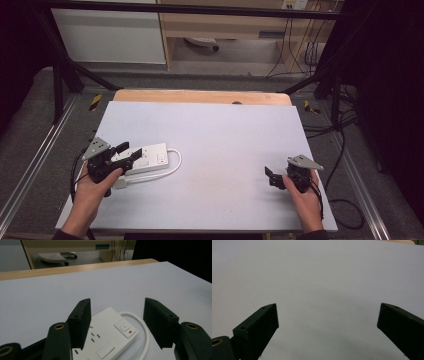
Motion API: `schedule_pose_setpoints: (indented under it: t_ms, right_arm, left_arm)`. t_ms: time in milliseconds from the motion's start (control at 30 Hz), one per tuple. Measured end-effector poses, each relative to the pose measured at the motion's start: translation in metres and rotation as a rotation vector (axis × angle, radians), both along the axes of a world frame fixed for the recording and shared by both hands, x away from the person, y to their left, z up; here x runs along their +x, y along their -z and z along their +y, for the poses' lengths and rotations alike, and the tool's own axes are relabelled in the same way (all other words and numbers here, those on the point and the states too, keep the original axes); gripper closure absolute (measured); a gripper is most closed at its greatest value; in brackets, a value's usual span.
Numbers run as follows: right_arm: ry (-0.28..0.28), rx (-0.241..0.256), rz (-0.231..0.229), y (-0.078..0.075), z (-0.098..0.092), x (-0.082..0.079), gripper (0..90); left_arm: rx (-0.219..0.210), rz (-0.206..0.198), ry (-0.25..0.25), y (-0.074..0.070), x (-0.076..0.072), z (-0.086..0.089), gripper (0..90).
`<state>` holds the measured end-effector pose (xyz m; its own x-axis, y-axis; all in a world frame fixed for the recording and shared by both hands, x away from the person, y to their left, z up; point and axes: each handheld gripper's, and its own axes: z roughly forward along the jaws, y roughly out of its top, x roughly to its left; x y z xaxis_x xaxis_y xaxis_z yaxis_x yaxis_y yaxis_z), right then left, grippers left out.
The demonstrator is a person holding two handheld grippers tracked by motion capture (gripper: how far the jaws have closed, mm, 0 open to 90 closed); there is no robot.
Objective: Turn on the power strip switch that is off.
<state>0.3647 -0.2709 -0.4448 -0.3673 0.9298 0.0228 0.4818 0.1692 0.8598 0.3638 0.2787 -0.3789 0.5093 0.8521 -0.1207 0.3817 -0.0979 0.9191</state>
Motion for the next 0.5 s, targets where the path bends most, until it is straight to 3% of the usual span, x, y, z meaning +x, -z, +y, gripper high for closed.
schedule_pose_setpoints:
  t_ms: [500]
  right_arm:
    - [0.005,-0.002,0.003,0.0,-0.0008,0.0001,4.3]
  left_arm:
    - [0.009,0.029,0.021,0.004,0.0077,-0.0031,51.2]
